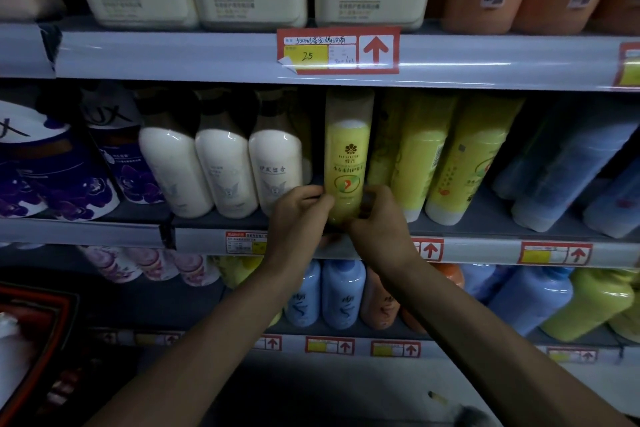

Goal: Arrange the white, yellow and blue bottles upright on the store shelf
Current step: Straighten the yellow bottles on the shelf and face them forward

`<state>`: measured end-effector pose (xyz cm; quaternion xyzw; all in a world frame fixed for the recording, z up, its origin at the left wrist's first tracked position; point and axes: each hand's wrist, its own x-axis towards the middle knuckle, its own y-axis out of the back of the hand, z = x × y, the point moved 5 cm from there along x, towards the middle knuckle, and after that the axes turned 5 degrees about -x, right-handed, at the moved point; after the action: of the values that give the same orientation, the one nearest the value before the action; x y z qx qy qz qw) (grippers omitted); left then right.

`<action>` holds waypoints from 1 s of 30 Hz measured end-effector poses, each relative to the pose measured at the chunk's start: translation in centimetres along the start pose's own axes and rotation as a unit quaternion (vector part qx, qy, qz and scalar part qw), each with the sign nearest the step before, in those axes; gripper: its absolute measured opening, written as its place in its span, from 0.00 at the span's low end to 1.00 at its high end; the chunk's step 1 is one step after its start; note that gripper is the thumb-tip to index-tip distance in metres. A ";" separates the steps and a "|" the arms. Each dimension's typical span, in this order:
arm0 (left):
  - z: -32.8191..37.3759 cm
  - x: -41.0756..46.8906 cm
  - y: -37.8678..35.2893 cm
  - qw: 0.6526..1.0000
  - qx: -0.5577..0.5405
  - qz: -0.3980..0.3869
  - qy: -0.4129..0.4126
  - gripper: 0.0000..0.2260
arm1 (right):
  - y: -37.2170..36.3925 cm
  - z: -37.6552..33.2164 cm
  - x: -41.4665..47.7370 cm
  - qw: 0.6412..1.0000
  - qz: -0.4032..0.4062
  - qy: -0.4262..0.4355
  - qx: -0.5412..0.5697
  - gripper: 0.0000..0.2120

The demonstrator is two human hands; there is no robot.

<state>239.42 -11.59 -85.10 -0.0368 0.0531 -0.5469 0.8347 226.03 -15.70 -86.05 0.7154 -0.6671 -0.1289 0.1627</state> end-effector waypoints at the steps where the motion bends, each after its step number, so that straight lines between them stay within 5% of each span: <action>1: 0.2 -0.1 -0.1 1.000 -0.013 -0.008 0.009 0.07 | 0.0 -0.1 -0.1 1.000 -0.006 -0.005 0.014 0.28; 9: 0.9 -0.1 -1.1 0.997 -0.044 -0.024 0.064 0.08 | -0.2 -0.4 0.3 0.995 -0.043 -0.006 0.093 0.31; 13: 1.1 -0.2 -1.5 0.996 -0.045 -0.033 0.067 0.07 | 0.2 -0.8 0.6 0.993 -0.056 -0.003 0.103 0.19; 30: 1.0 -0.7 -1.9 0.996 -0.046 -0.047 0.058 0.09 | 0.5 -0.6 1.1 0.988 -0.075 -0.006 0.132 0.22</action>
<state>237.52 -11.66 -83.85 -0.0461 0.1251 -0.5835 0.8011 225.90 -16.74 -85.33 0.7776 -0.6241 -0.0556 0.0523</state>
